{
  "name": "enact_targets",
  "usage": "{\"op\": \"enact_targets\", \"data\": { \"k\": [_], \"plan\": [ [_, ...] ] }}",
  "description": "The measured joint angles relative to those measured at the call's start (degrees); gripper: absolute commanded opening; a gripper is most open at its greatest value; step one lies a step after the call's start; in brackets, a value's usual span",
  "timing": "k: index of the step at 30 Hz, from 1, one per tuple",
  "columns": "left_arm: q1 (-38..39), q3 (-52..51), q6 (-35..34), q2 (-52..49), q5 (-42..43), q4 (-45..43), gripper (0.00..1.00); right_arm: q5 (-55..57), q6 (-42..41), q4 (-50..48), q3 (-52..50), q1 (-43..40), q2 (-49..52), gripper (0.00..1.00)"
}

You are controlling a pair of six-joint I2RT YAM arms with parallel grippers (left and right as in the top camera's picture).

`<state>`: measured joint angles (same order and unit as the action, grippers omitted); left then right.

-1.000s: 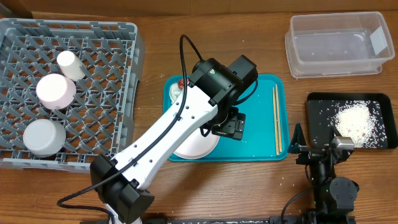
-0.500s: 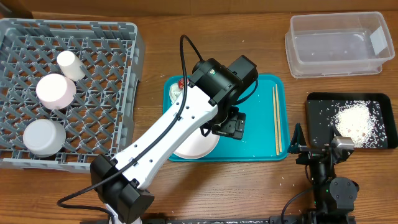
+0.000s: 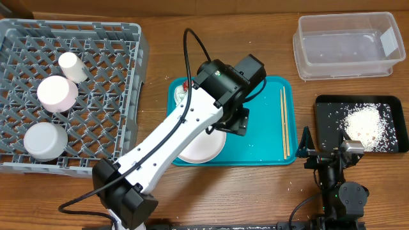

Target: Sort waste into correct bins and load items into the dishwasher

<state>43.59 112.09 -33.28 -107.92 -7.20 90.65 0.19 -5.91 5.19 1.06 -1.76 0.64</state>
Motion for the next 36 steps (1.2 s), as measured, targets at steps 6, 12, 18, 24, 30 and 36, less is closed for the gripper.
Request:
{"op": "enact_targets", "data": {
  "k": [6,12,18,24,30,36],
  "plan": [
    [-6.14,0.0,-1.77,0.02,-2.75,0.13,1.0,0.02,0.0,0.0,0.0,0.0,-0.02,1.0],
    [-15.67,0.0,-2.47,0.0,-5.73,2.97,1.0,0.0,-0.04,-0.02,0.0,0.0,-0.02,1.0],
    [-28.02,0.0,-2.19,0.0,-4.74,5.88,1.0,-0.68,-0.59,-0.09,0.0,-0.02,0.0,1.0],
    [-35.19,0.0,2.19,0.0,-3.17,6.03,1.0,-18.62,-22.03,-6.95,0.0,-0.02,-0.02,1.0],
    [-37.94,-0.04,5.25,0.0,-5.99,5.81,1.0,-41.33,-62.55,-9.66,0.0,-0.02,-0.02,1.0],
    [-39.39,-0.09,6.75,0.0,-8.2,5.35,1.0,-46.86,-86.2,-24.94,0.02,-0.02,-0.02,0.99]
  ]
}}
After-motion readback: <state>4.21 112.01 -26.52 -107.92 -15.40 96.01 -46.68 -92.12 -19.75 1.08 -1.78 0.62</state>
